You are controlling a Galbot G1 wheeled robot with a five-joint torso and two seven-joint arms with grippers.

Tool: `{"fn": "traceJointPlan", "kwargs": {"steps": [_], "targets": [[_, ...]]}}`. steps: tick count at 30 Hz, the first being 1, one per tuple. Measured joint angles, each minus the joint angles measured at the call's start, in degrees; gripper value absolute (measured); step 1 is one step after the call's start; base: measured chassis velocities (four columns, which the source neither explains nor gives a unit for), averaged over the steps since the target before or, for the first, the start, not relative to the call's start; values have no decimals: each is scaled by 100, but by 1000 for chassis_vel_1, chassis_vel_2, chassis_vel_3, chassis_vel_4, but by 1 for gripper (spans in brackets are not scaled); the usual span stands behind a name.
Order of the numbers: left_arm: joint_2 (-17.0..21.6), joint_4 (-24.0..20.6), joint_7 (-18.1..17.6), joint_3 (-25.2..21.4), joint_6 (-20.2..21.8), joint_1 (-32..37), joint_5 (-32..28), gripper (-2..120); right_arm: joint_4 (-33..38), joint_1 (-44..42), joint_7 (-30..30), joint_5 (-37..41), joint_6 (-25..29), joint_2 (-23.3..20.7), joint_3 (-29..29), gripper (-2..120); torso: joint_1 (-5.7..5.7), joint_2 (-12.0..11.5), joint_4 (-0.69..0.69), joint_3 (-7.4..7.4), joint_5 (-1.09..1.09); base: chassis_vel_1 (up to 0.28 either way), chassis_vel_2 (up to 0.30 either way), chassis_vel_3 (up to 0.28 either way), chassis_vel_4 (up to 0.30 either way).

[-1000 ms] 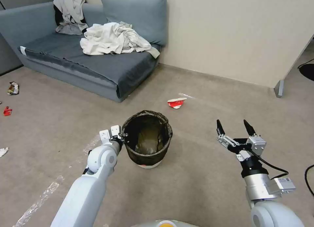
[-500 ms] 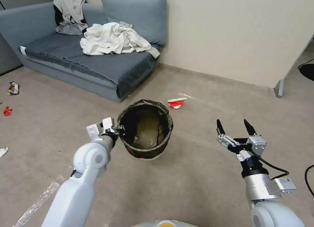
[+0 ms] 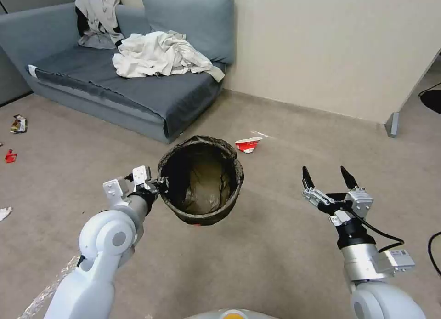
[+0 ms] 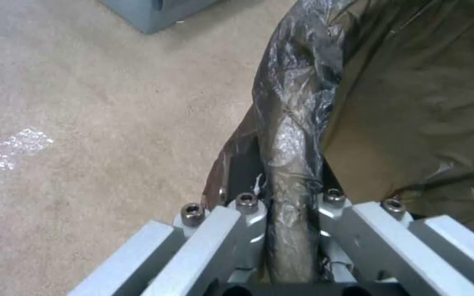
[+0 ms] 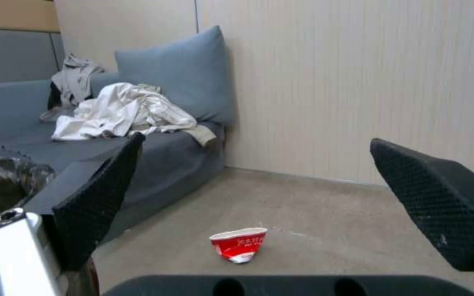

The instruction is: Pick up the trash can from the floor.

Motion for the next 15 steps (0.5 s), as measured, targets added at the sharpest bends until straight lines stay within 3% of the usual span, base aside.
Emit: {"fn": "traceJointPlan", "kwargs": {"steps": [15], "targets": [[-41,-71,29,-23,2,84,19,3,22,-20,-4,-1,17,3,-6,100,0,0,0,0,0,0,0,0,0]]}}
